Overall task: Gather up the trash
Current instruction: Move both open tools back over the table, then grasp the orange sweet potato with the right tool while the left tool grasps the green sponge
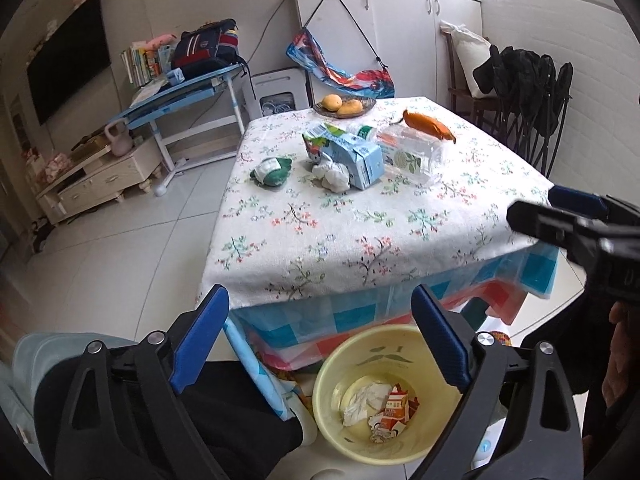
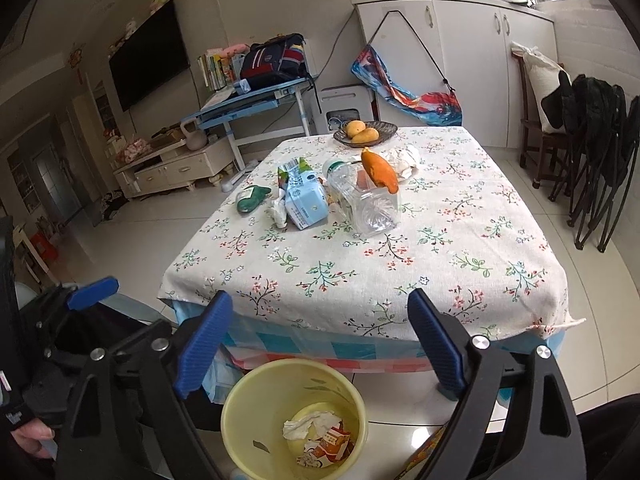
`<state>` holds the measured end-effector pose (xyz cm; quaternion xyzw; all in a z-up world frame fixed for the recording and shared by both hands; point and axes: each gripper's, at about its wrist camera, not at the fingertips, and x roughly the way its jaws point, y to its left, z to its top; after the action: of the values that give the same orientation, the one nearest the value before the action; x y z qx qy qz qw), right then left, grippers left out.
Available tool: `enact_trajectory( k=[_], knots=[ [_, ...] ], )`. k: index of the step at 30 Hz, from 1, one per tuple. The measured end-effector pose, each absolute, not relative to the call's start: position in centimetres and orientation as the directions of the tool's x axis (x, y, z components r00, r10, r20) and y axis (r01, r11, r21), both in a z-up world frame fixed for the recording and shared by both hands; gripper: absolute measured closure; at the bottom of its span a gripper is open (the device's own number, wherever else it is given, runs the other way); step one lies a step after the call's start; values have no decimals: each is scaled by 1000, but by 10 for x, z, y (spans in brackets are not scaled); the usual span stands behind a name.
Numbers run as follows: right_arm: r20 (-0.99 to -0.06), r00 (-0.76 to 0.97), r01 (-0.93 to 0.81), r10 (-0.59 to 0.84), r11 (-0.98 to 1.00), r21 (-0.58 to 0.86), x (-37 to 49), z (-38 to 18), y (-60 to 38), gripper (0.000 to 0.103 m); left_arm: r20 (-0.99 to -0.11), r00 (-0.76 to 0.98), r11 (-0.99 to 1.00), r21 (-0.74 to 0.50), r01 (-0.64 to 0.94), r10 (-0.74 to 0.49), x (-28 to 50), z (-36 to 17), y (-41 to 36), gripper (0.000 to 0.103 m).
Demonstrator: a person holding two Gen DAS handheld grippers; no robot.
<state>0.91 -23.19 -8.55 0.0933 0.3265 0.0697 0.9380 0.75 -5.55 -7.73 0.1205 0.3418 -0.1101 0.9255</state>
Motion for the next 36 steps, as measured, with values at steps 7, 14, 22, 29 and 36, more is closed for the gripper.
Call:
enact_trajectory(
  k=[7, 14, 22, 29, 36],
  knots=[
    [-597, 778, -82, 194, 975, 209, 13, -85, -225, 13, -636, 763, 959, 129, 252, -115, 22, -65, -49, 9],
    [-602, 776, -81, 187, 977, 199, 19, -85, -225, 13, -636, 766, 971, 107, 212, -97, 48, -58, -37, 9],
    [-607, 774, -77, 179, 979, 191, 38, -81, -230, 13, -652, 752, 981, 68, 183, -95, 84, -55, -30, 9],
    [-618, 768, -68, 166, 981, 180, 67, -73, -241, 13, -693, 712, 987, 6, 164, -114, 118, -62, -26, 9],
    [-630, 756, -36, 176, 973, 228, 97, -71, -264, 13, -712, 692, 986, -5, 166, -120, 134, -68, -34, 9]
  ],
)
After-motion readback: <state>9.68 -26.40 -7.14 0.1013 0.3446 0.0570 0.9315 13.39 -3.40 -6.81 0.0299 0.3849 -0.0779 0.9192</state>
